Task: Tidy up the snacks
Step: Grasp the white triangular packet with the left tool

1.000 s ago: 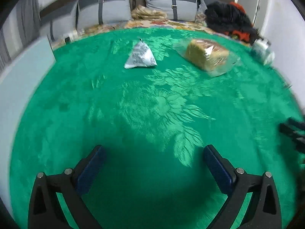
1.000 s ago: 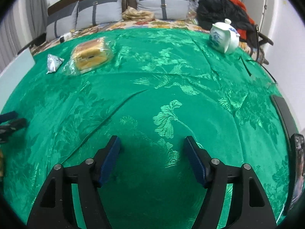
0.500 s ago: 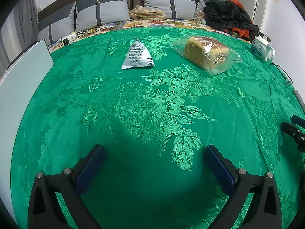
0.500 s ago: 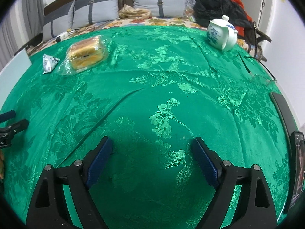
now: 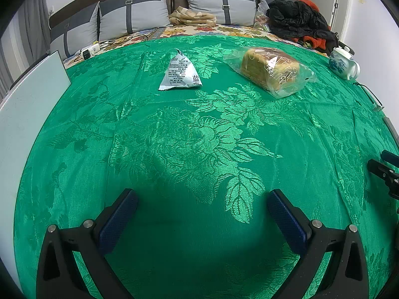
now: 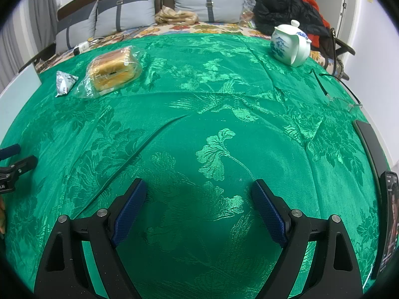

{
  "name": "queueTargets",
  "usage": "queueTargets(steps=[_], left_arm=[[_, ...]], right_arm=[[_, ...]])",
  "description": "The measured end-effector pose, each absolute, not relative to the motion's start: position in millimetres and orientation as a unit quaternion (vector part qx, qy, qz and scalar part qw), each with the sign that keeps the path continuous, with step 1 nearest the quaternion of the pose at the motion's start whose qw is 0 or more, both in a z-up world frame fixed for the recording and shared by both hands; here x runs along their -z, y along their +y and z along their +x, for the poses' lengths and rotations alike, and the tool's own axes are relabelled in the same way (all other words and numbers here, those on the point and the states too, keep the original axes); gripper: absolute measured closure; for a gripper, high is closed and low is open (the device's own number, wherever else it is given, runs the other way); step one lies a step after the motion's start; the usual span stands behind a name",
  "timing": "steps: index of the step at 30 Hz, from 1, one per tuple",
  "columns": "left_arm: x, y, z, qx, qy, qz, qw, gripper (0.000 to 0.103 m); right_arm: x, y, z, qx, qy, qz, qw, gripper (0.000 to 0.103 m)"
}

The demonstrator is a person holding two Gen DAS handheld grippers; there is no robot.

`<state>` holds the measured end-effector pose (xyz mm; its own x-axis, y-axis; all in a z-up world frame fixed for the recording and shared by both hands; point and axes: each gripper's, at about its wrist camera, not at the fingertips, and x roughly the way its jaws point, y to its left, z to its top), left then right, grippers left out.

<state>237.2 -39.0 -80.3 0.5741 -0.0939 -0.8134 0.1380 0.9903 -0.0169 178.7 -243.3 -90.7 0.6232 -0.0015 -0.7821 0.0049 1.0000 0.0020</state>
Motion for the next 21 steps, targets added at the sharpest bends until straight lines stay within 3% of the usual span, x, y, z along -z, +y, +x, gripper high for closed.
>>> queueTargets(steps=[4,9,14,17,18,19,21], left_arm=[[76.7,-40.2,261.2,0.098,0.482,0.048,0.869,0.000],[51.5,-34.1,322.3,0.072,0.448,0.041,0.890,0.000],[62.1,-32.2,389.8,0.034,0.468,0.020,0.883,0.001],[73.4,-32.9,407.4,0.028,0.472,0.016,0.881,0.020],[74.2,-32.4,406.8,0.038,0.462,0.011,0.886,0.032],[74.2,-31.8,404.8,0.041,0.453,0.010,0.891,0.063],[74.2,-30.7,400.6,0.036,0.449,0.014,0.893,0.063]], right_arm=[[90.7,-243.3,178.7,0.002,0.434,0.002,0.901,0.014],[90.7,-243.4,178.5,0.001,0.434,0.002,0.901,0.013],[90.8,-243.5,179.4,0.001,0.434,0.003,0.901,0.013],[90.8,-243.5,179.5,0.000,0.434,0.003,0.901,0.013],[90.7,-243.5,179.6,0.000,0.434,0.003,0.901,0.013],[90.8,-243.5,179.6,0.000,0.434,0.003,0.901,0.013],[90.6,-243.5,179.6,0.000,0.434,0.003,0.901,0.013]])
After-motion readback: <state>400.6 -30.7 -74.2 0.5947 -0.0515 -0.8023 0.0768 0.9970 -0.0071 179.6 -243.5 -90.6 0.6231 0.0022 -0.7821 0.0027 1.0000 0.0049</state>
